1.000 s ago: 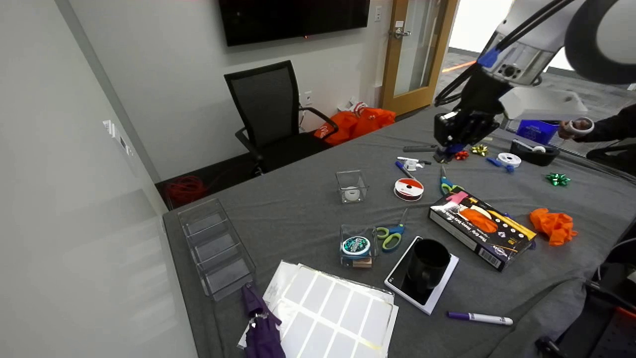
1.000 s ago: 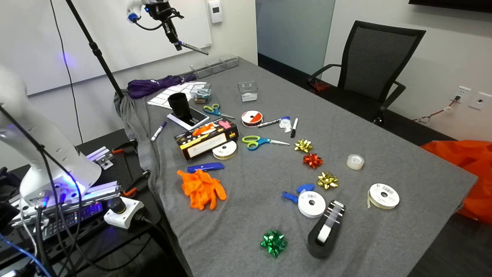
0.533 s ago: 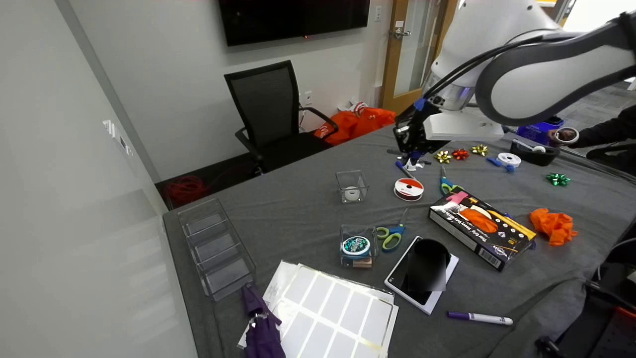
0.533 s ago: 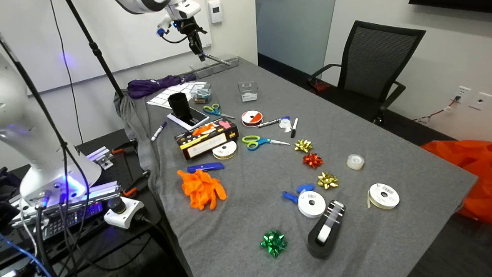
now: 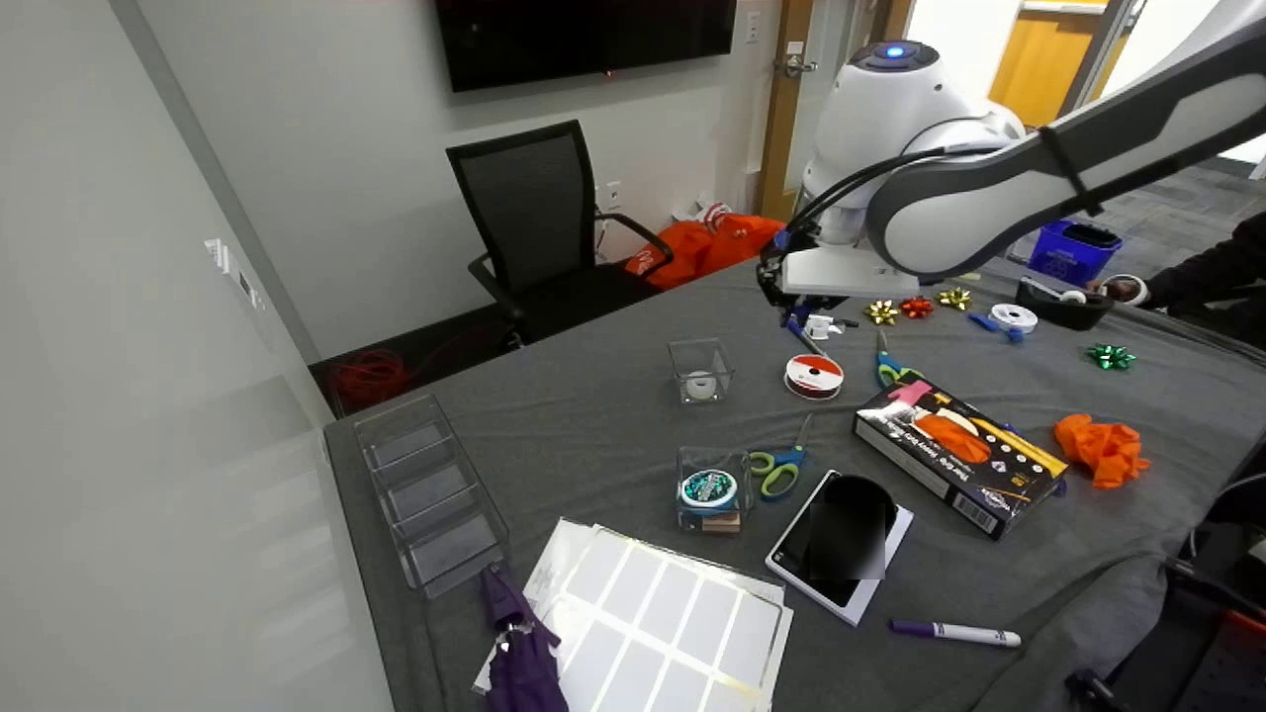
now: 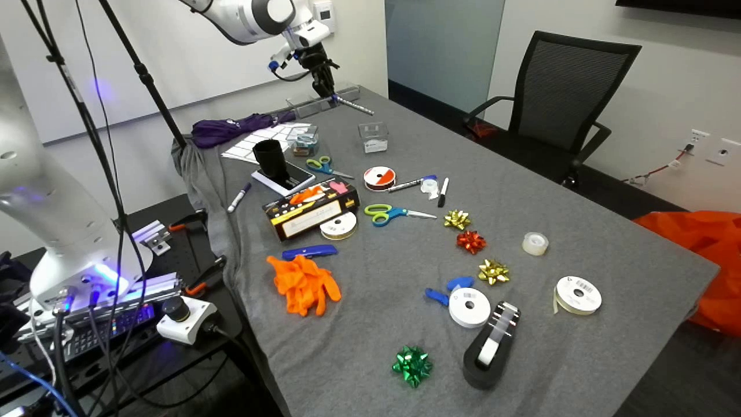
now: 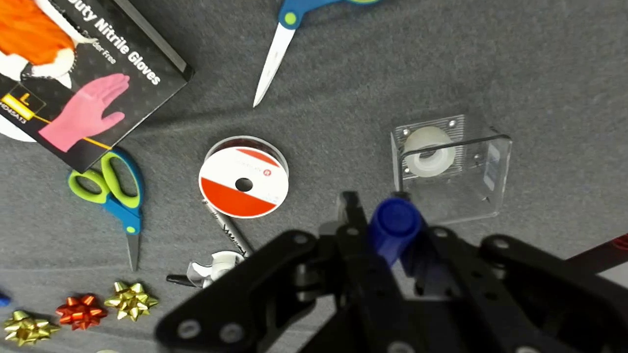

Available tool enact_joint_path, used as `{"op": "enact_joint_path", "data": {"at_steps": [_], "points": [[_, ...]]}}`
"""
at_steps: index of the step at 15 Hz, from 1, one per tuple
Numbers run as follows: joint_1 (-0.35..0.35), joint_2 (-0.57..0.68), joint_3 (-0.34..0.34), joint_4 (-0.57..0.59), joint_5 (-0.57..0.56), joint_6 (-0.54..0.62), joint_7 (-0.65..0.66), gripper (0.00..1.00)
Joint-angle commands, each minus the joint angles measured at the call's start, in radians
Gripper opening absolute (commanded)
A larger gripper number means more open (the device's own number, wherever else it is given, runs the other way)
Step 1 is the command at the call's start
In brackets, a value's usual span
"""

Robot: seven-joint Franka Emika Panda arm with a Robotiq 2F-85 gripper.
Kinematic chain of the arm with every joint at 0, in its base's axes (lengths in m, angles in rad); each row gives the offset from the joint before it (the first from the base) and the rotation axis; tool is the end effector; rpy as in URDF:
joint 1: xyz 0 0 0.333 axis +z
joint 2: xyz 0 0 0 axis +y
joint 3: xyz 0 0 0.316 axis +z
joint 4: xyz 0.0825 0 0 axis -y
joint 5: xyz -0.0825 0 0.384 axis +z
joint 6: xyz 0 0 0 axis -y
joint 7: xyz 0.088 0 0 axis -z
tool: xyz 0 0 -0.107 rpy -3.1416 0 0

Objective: Remove the marker from the black cup

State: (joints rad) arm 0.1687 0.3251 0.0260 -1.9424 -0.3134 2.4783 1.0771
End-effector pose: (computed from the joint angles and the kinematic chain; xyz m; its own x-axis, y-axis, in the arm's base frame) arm 0.6229 0.1230 0.3367 0.7535 -0.5912 0.2875 -0.6041 -0.7952 -0.0519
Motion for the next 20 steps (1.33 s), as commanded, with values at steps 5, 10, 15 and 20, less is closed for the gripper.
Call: {"op": "enact_joint_path", "data": {"at_steps": [5, 10, 15, 20], "points": [[0.065, 0.170, -0.105, 0.156, -0.039, -0.023, 0.079, 0.05], [0.081, 0.261, -0.146, 0.246, -0.032, -0.033, 0.077, 0.05], [0.099, 0.320, -0.180, 0.305, -0.034, -0.049, 0.074, 0.32], [0.102, 0.325, -0.176, 0.325, -0.017, -0.065, 0.054, 0.72]]}}
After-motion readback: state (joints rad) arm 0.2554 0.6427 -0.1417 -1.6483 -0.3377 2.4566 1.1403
